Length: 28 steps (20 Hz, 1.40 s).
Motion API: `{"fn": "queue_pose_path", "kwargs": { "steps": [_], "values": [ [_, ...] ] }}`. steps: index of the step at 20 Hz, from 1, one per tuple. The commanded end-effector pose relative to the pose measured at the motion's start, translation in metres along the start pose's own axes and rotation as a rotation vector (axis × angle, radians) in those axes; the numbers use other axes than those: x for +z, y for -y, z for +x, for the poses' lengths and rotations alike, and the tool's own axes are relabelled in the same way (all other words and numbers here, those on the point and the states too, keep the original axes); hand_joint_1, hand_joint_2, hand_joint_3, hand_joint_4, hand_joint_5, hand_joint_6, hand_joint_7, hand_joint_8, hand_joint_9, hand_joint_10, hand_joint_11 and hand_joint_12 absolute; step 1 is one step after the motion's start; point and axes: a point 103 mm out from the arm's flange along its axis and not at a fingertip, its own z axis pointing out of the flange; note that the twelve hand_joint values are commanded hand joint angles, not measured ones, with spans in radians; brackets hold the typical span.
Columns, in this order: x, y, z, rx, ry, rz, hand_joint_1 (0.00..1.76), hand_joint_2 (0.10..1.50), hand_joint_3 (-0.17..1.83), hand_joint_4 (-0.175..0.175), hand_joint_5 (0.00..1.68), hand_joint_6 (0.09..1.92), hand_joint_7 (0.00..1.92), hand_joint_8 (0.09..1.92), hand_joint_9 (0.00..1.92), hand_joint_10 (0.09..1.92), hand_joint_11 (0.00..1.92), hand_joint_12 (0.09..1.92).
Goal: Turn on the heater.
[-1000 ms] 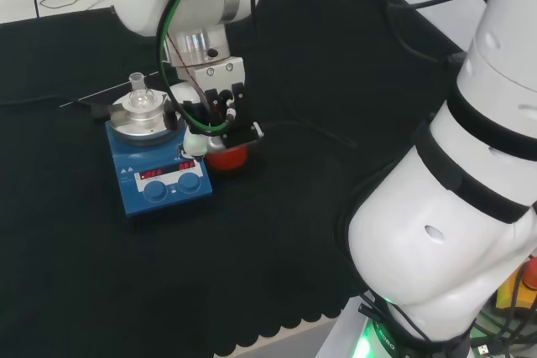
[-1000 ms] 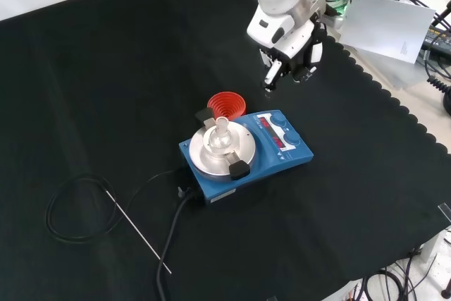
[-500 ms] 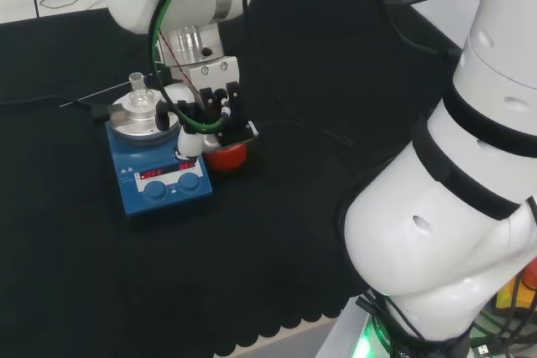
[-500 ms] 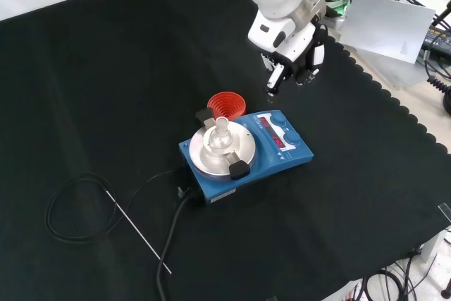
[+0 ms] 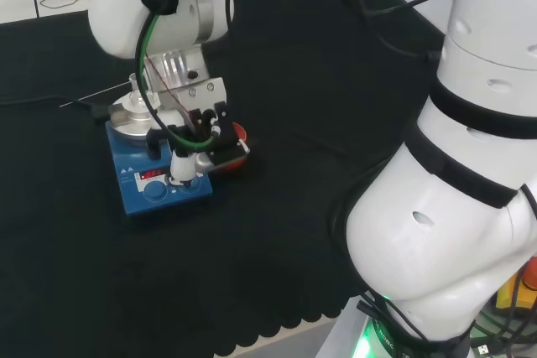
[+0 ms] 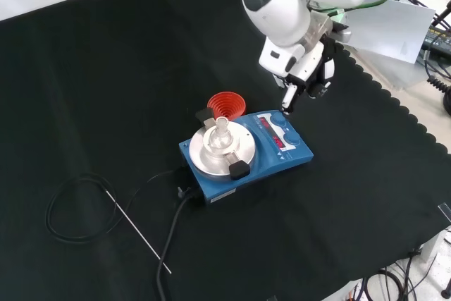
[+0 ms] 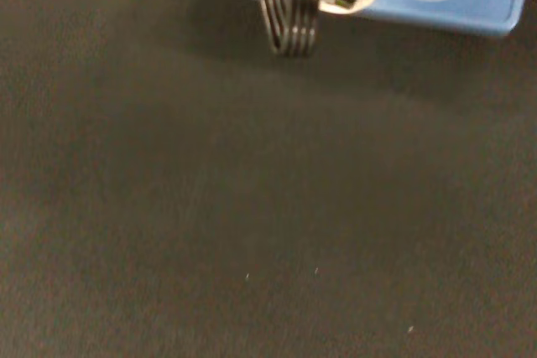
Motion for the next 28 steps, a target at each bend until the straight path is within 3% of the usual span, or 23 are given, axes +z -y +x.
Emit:
{"fn": "queue_pose_path", "kwargs": {
  "steps": [1, 28],
  "values": [
    [0.01, -0.002, 0.007, -0.02, 0.009, 0.036, 1.45, 0.69, 1.03, -0.047, 0.3, 0.75, 1.58, 1.5, 1.65, 1.45, 1.3, 1.43],
    [0.022, -0.015, 0.005, -0.027, 0.025, 0.081, 1.45, 0.68, 1.05, -0.044, 0.31, 0.71, 1.58, 1.5, 1.65, 1.45, 1.3, 1.43]
  ]
}}
